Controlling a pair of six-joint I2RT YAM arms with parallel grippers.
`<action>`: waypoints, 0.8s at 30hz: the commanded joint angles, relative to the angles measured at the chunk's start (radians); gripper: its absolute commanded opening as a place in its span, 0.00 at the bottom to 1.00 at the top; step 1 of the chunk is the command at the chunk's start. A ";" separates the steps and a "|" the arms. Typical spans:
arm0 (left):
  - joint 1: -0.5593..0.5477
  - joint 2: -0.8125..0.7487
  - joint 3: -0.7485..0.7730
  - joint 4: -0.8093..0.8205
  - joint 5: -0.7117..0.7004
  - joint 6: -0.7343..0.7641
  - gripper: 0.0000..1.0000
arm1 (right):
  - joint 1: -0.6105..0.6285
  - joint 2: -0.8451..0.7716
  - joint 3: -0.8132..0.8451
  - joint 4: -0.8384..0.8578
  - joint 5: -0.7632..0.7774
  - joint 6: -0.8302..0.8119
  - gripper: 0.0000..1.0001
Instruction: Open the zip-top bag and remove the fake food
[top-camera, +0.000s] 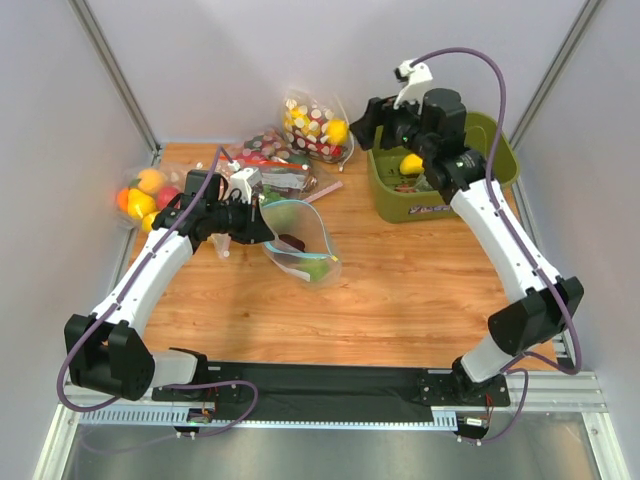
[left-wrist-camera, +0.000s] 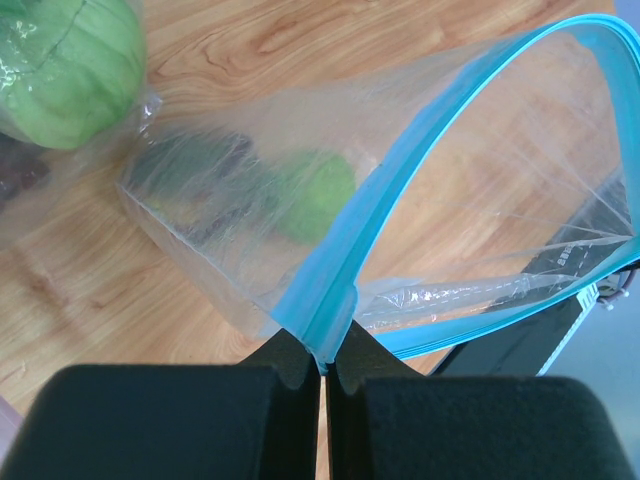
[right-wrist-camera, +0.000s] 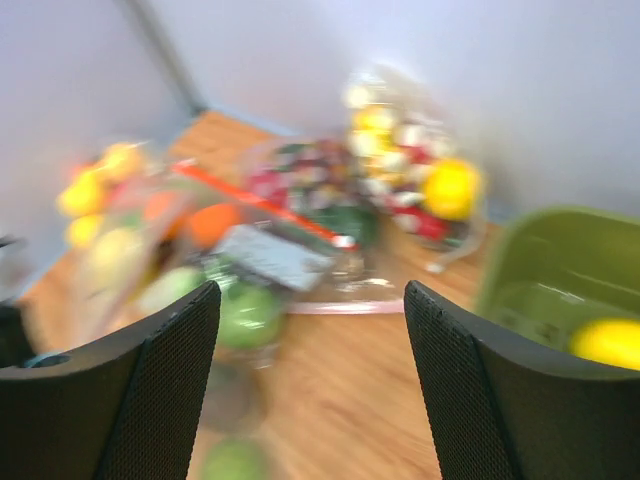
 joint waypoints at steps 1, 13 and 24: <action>-0.002 -0.006 0.018 0.023 0.015 0.000 0.00 | 0.101 -0.034 0.012 -0.046 -0.183 -0.024 0.75; -0.002 -0.009 0.019 0.023 0.013 0.002 0.00 | 0.347 0.110 0.035 -0.159 -0.480 0.022 0.70; -0.002 -0.012 0.019 0.023 0.015 0.002 0.00 | 0.379 0.181 -0.060 -0.178 -0.339 0.094 0.67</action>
